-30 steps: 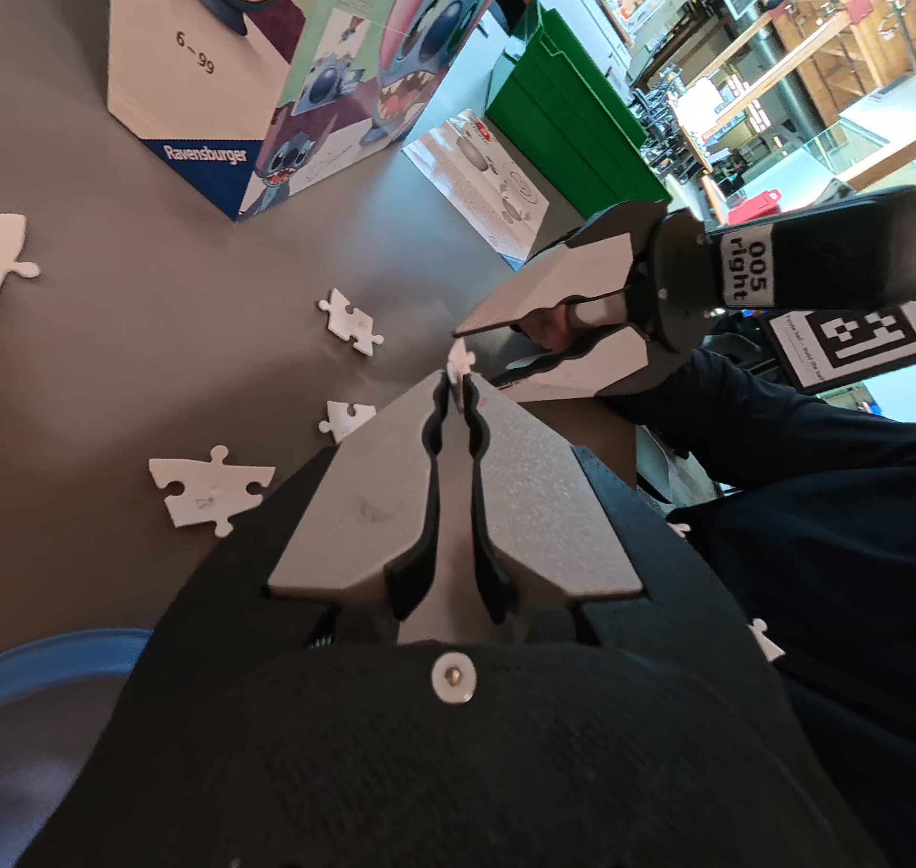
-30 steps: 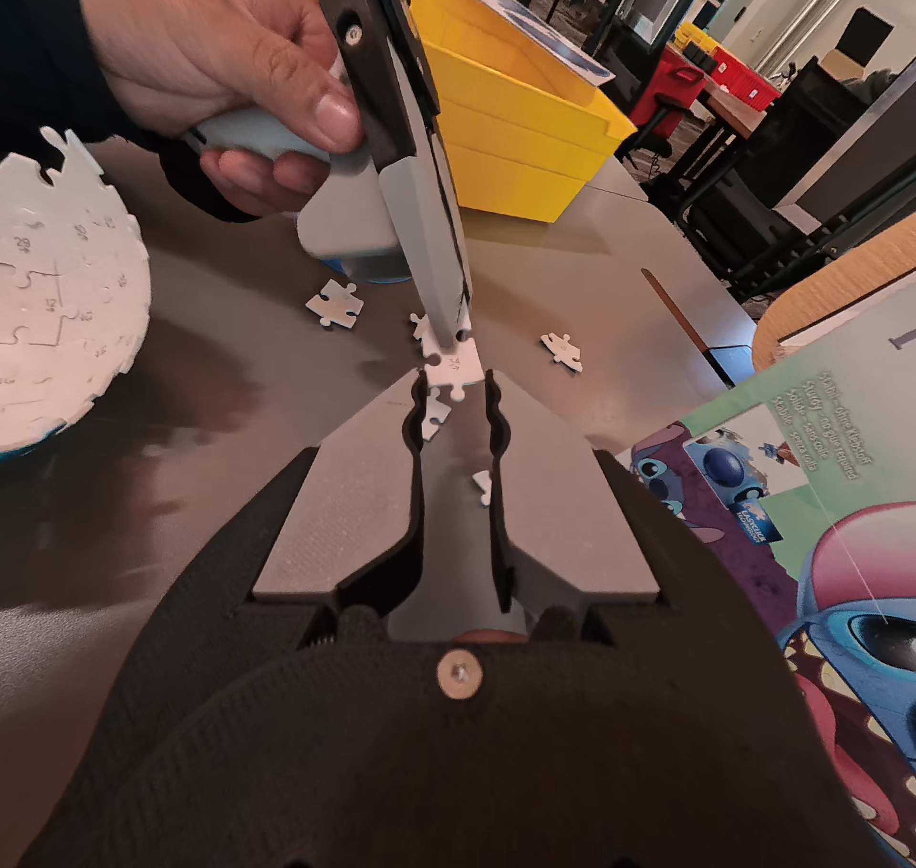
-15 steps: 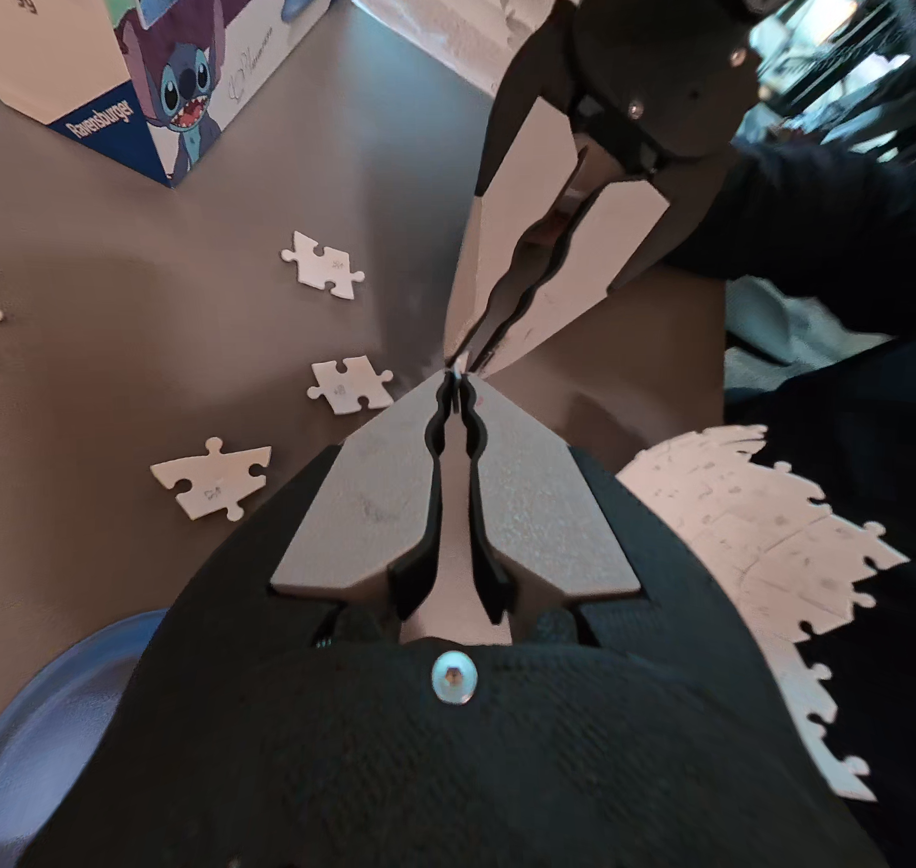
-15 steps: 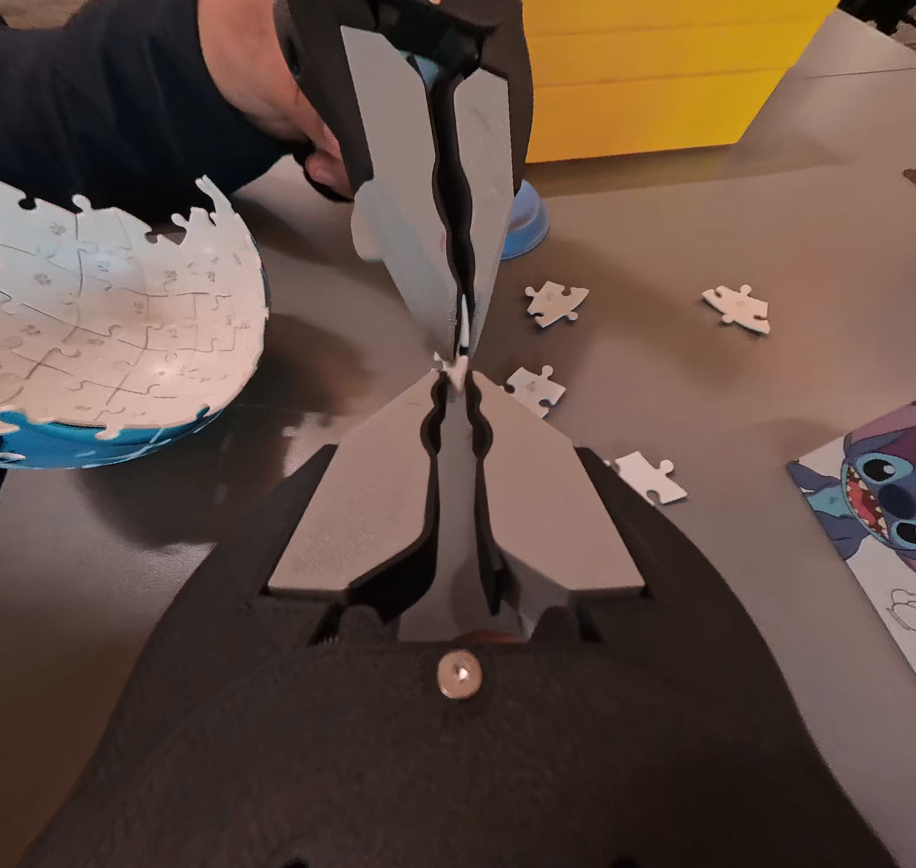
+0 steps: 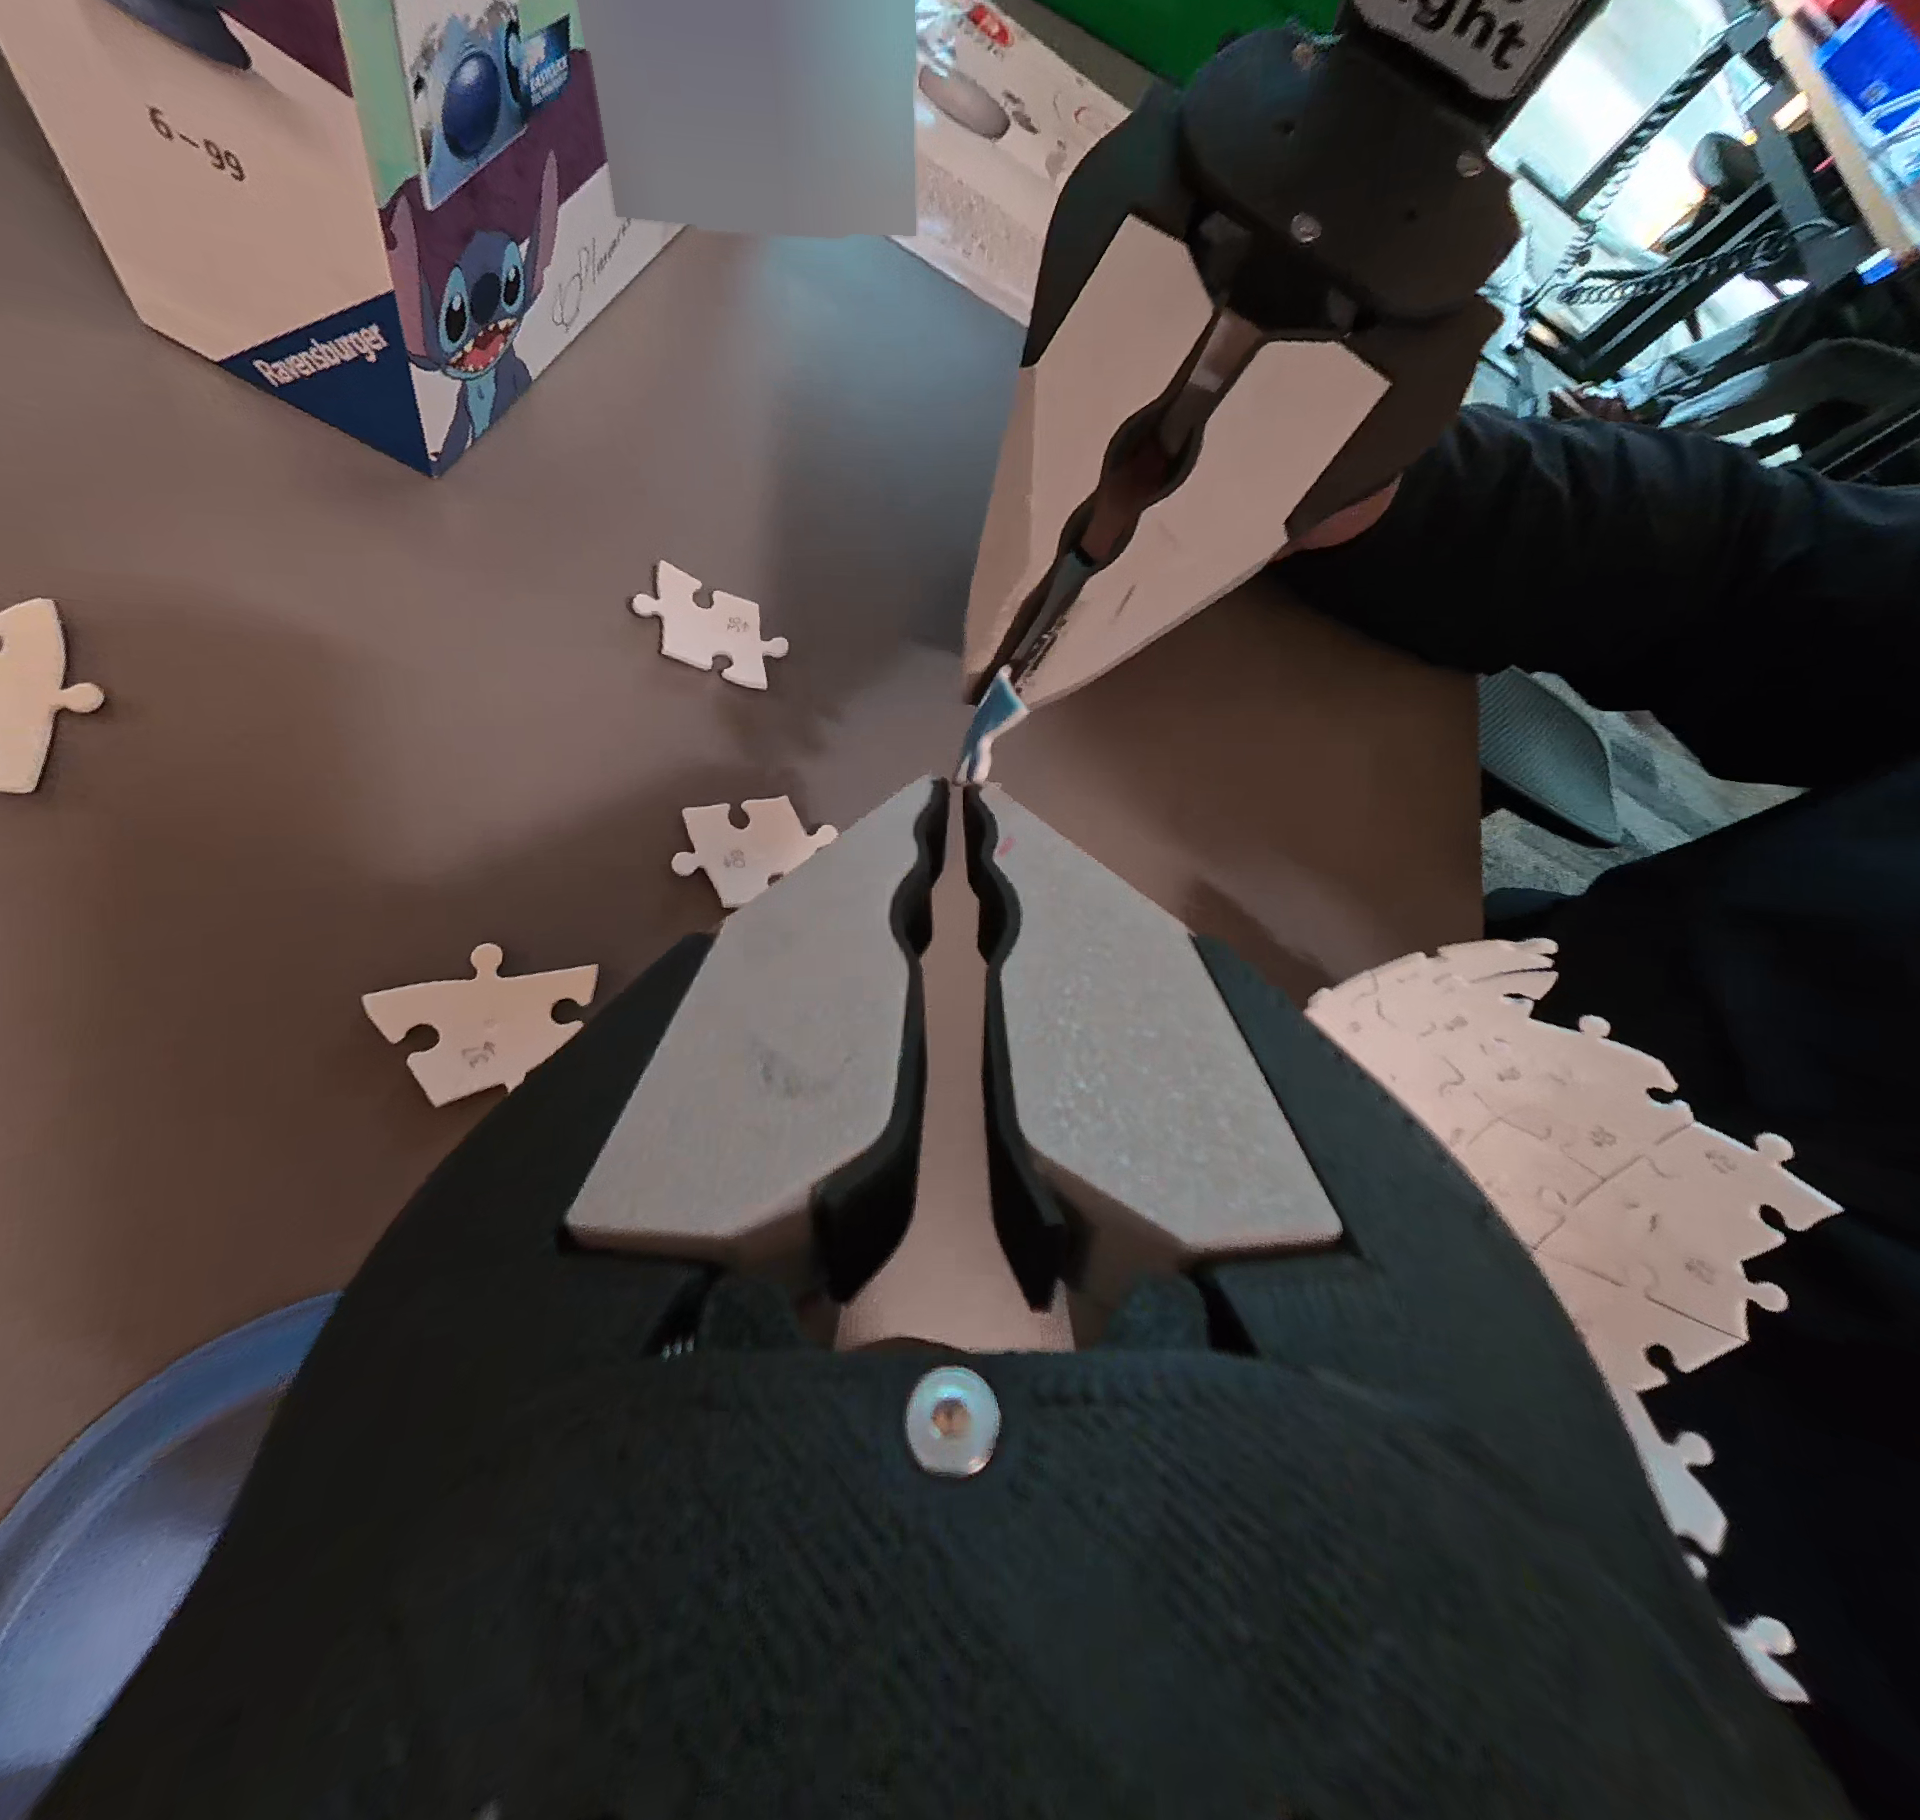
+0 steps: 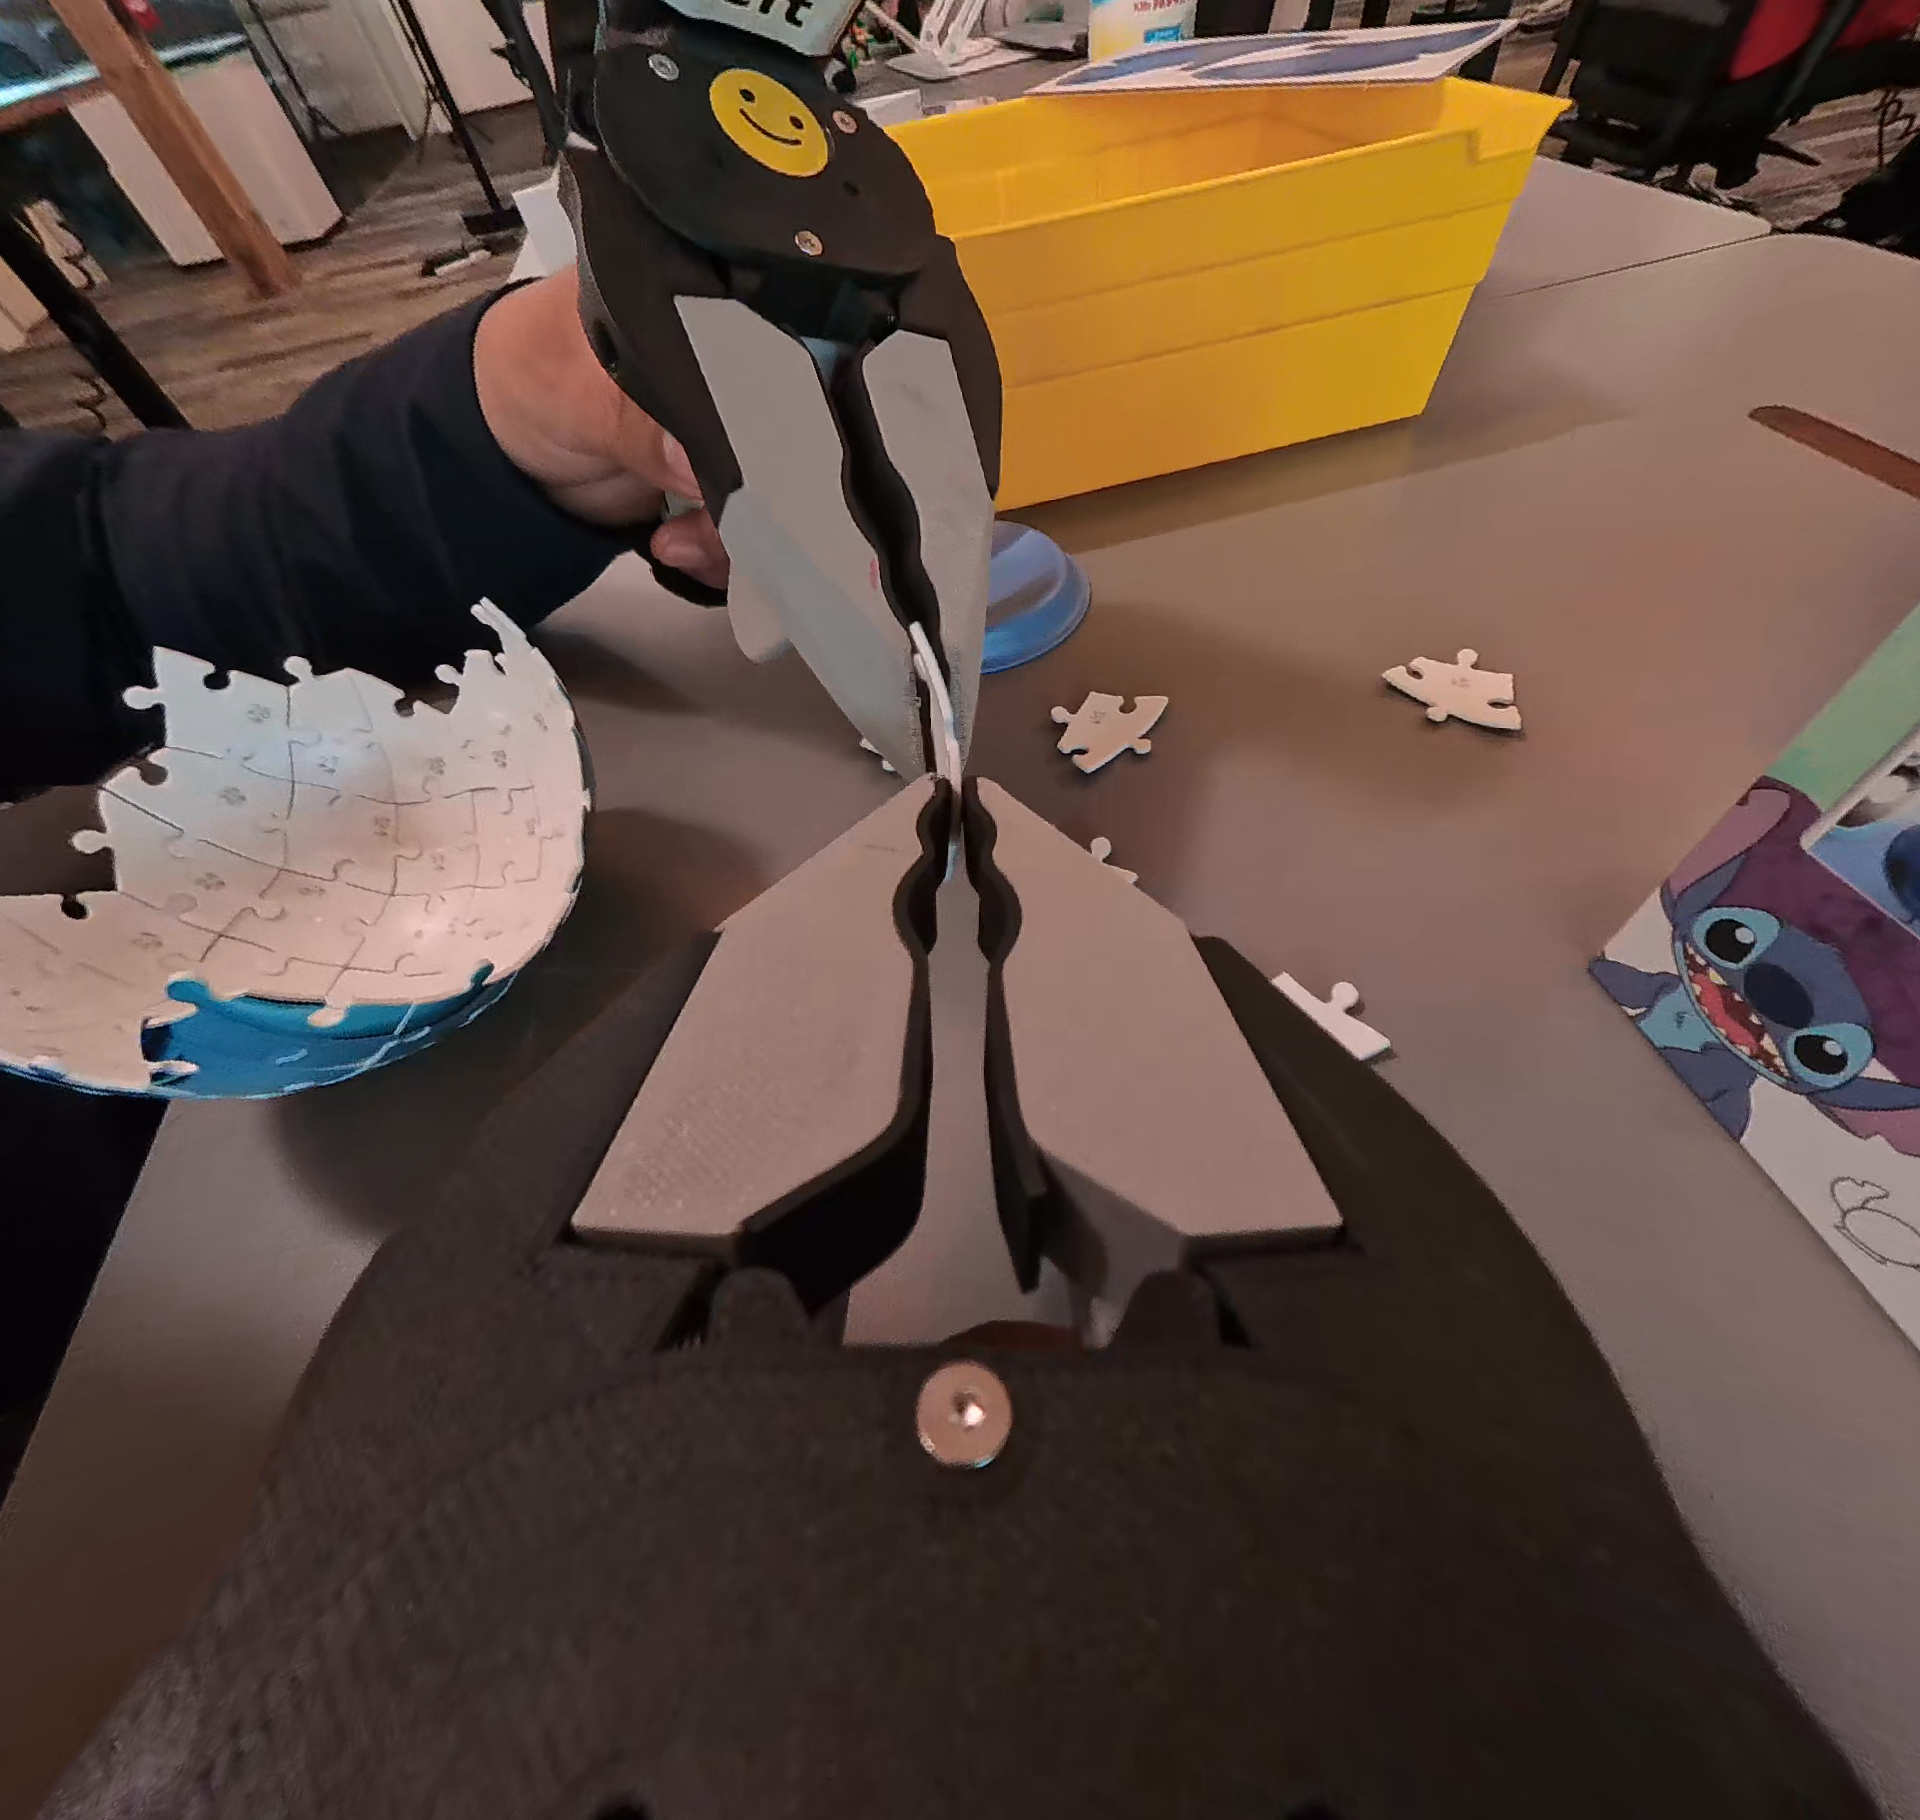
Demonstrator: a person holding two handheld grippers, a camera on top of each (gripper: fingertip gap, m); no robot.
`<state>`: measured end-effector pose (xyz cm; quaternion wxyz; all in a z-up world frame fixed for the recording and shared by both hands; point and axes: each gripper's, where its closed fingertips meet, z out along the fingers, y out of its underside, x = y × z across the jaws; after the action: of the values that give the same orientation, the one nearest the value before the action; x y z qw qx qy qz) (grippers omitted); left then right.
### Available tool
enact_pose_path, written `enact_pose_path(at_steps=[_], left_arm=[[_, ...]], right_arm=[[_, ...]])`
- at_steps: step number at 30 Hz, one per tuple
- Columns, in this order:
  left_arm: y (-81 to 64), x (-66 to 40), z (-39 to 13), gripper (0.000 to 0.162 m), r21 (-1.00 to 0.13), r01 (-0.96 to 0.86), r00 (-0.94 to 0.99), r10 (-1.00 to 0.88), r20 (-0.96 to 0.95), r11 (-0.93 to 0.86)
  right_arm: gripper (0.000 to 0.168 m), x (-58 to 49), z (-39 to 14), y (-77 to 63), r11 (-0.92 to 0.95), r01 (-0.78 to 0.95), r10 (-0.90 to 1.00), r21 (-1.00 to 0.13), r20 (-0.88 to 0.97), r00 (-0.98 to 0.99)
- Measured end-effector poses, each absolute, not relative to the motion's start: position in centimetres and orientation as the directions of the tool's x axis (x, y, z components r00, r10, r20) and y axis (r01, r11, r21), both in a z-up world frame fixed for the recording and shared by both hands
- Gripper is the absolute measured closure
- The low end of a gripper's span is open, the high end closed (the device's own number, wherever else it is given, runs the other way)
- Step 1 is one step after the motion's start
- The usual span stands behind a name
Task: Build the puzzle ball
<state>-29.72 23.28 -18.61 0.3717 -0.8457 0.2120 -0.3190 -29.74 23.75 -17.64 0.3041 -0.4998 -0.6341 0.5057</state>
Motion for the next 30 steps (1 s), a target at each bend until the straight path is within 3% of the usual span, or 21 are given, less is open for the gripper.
enact_pose_path(at_steps=[18, 30], left_arm=[[23.3, -29.0, -17.9, 0.159, -0.775, -0.071, 0.67, -0.606, 0.43, -0.628], [22.6, -28.4, -18.9, 0.162, -0.747, -0.142, 0.662, -0.624, 0.416, -0.649]], right_arm=[[0.168, -29.9, -18.5, 22.5, -0.044, 0.371, 0.912, -0.928, -0.189, -0.365], [0.165, -29.7, -17.4, 22.6, -0.075, 0.34, 0.9, -0.937, -0.211, -0.382]])
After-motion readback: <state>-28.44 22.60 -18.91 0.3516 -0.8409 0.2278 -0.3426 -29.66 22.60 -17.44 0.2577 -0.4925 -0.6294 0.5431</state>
